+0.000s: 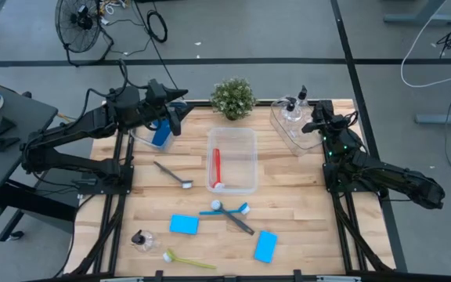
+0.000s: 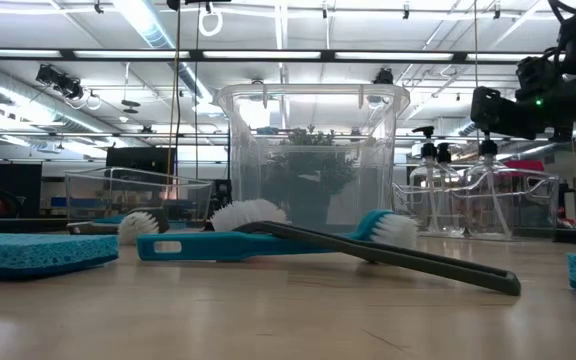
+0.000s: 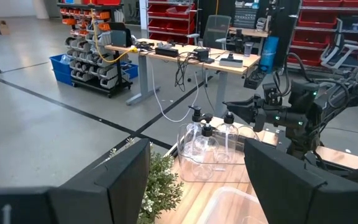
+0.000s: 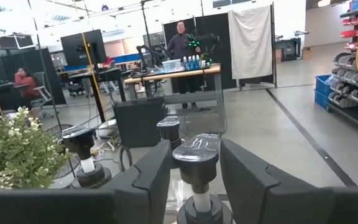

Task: Pick & Place Kitchen Sink Supplies
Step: Put the black soap dispenser into the right transparent bin, then put the gray dish brush into the transparent container

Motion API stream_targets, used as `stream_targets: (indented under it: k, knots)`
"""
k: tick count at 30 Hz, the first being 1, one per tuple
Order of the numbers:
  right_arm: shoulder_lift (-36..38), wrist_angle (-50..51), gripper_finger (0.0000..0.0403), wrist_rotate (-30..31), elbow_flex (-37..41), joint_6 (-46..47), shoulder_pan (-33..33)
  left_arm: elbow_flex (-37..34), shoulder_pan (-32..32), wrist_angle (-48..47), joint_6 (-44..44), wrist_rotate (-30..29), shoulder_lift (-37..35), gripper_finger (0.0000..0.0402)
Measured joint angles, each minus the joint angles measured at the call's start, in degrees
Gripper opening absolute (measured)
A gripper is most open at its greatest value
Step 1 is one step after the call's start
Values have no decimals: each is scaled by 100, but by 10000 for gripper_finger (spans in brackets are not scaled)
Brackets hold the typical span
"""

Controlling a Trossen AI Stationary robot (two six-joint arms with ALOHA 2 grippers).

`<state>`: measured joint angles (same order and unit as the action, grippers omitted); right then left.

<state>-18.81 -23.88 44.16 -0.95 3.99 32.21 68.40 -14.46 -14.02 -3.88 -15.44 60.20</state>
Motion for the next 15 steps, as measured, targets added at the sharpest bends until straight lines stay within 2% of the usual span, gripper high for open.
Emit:
stream_targets:
  k: [15]
  knots:
    - [-1,-298,263,-14,0,-61,-1,0,1,4,4,0,0,265]
